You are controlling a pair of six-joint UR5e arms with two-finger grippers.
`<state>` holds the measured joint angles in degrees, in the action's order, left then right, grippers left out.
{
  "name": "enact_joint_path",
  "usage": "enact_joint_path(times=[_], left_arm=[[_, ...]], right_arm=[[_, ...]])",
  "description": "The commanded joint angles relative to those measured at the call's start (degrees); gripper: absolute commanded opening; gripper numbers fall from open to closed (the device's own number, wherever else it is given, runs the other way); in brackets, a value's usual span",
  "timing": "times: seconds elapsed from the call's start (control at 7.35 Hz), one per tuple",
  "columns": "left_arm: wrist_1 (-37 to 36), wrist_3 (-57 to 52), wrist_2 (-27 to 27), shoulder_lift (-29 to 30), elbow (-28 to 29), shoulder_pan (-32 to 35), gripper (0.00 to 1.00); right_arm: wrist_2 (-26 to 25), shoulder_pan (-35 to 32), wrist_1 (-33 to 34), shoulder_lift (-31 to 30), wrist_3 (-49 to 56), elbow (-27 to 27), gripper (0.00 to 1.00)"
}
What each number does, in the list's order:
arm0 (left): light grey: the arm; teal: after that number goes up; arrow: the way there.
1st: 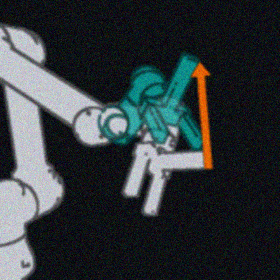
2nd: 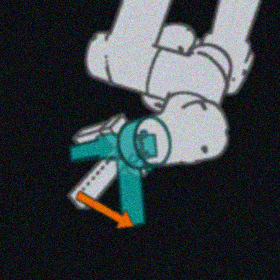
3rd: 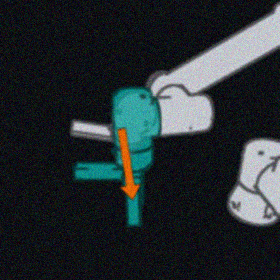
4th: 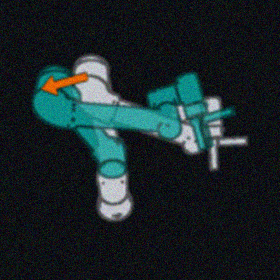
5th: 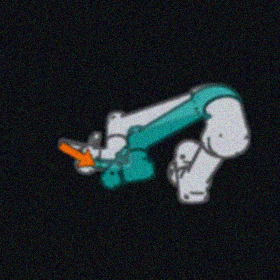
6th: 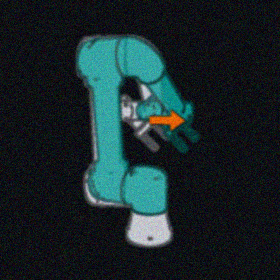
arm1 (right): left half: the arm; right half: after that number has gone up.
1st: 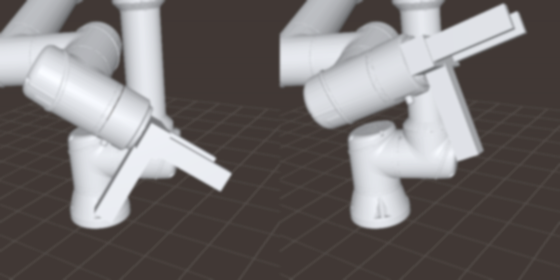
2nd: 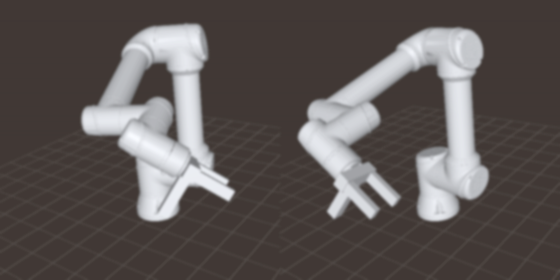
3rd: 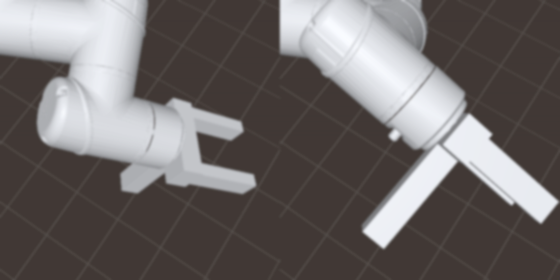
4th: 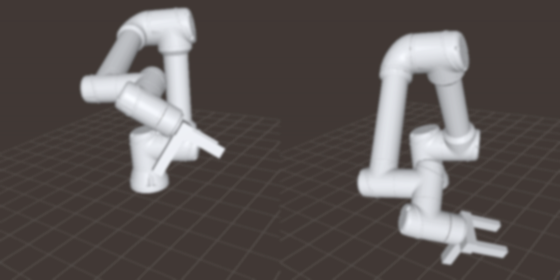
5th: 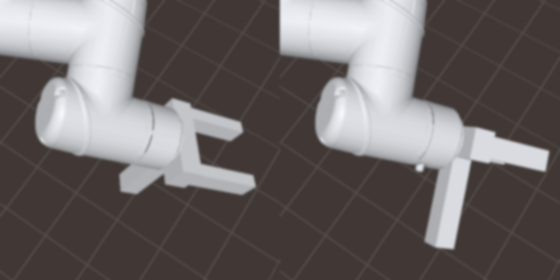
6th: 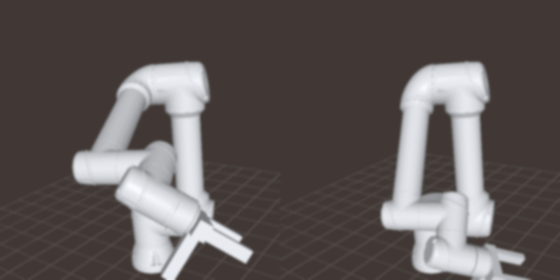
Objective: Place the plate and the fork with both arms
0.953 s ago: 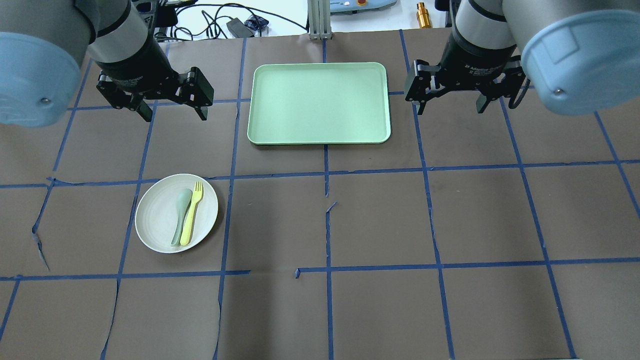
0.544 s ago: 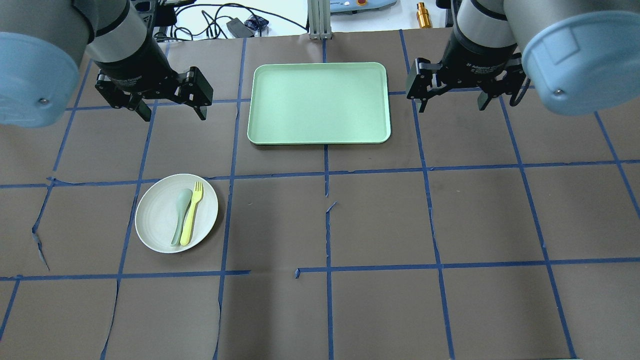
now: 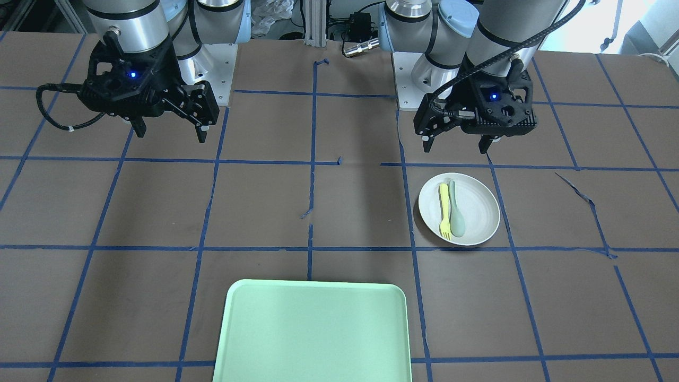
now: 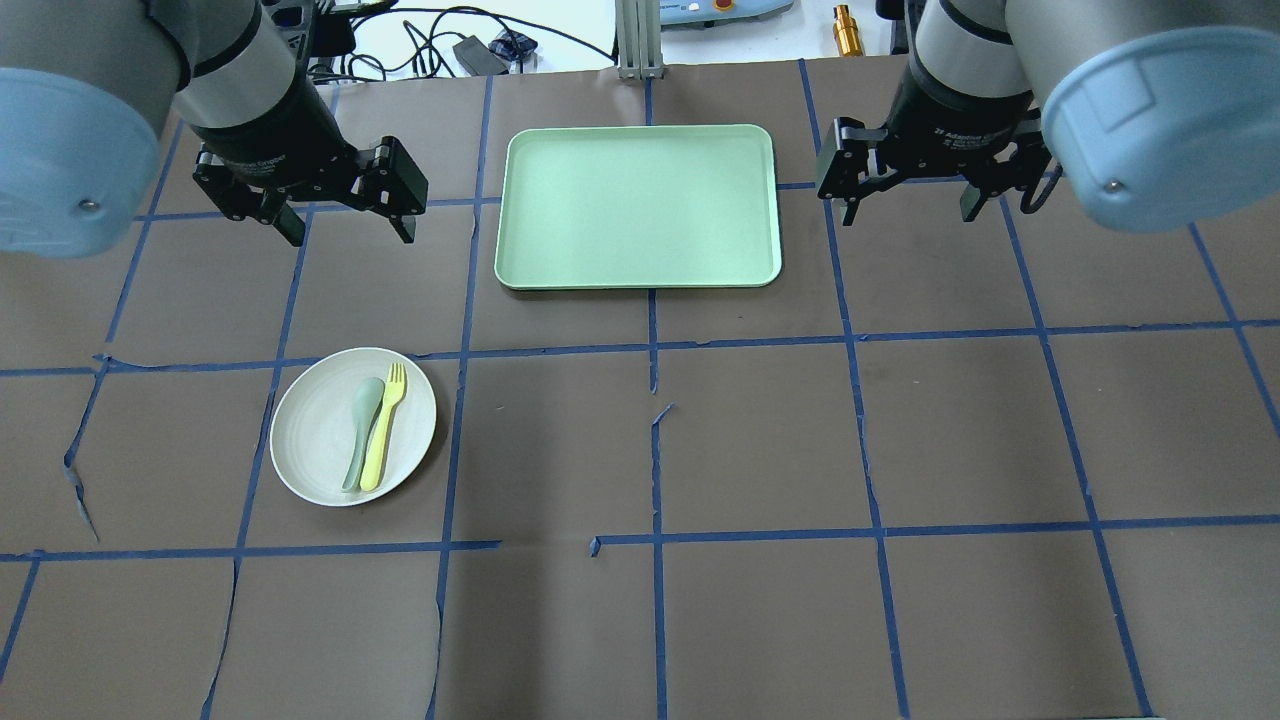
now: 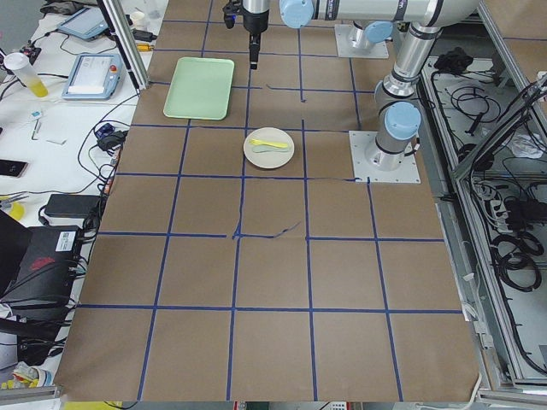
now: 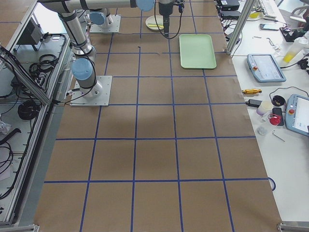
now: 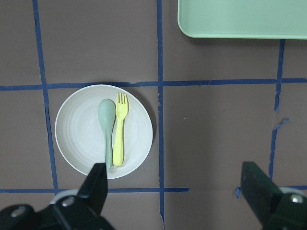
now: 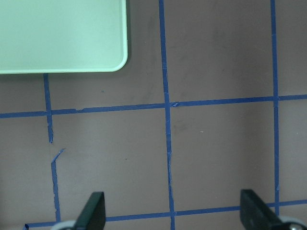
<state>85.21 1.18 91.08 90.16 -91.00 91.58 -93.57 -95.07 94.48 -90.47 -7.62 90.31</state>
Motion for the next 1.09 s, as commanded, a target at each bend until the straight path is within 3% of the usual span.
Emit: enact_joint_path(times=[0.0,0.68,0.95], left_arm=[[-0.04,-0.13,0.15,-0.16,-0.05,0.0,1.0],[0.57,-1.52,0.5,1.32,-0.92,-1.04,1.0],[-0.22,-10.81,0.15,3.52,-5.65,-11.01,0.98]], right_arm=[[0.58,0.41,-2.61,0.38,0.41,-0.84,1.0],[0.67,0.06,-2.9,0.3,0.24,-0.49,1.0],[0.58,0.06,-2.9,0.21,0.41,-0.23,1.0]])
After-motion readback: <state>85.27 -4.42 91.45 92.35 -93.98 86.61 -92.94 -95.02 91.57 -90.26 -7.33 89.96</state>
